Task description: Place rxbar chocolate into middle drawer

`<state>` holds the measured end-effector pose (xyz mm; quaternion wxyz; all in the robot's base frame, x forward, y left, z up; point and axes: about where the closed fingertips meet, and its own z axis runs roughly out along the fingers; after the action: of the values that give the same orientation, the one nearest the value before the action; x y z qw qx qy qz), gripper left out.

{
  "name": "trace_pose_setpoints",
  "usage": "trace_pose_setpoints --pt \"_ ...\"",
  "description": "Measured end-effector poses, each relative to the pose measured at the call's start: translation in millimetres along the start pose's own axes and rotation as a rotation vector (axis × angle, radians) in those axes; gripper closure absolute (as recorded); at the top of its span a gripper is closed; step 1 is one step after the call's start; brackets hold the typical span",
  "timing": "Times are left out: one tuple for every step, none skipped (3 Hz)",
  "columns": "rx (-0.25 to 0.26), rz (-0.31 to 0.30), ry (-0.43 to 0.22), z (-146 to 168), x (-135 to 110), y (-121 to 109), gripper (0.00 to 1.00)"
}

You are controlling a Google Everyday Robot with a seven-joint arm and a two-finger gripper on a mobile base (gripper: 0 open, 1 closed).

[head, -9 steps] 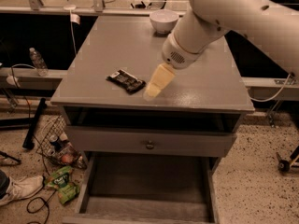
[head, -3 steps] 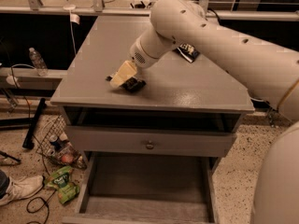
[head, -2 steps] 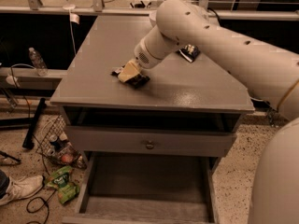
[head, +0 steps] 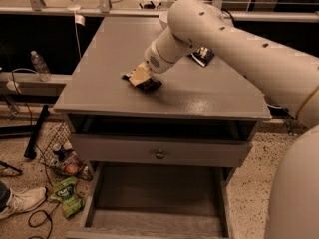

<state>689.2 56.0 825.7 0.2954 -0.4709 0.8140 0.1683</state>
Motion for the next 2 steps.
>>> trace_pose_setpoints --pt "0.000 0.000 0.000 -1.6 -1.2 0.1 1.00" --pt "-0.001 -0.005 0.000 -3.5 -0.6 1.0 1.00"
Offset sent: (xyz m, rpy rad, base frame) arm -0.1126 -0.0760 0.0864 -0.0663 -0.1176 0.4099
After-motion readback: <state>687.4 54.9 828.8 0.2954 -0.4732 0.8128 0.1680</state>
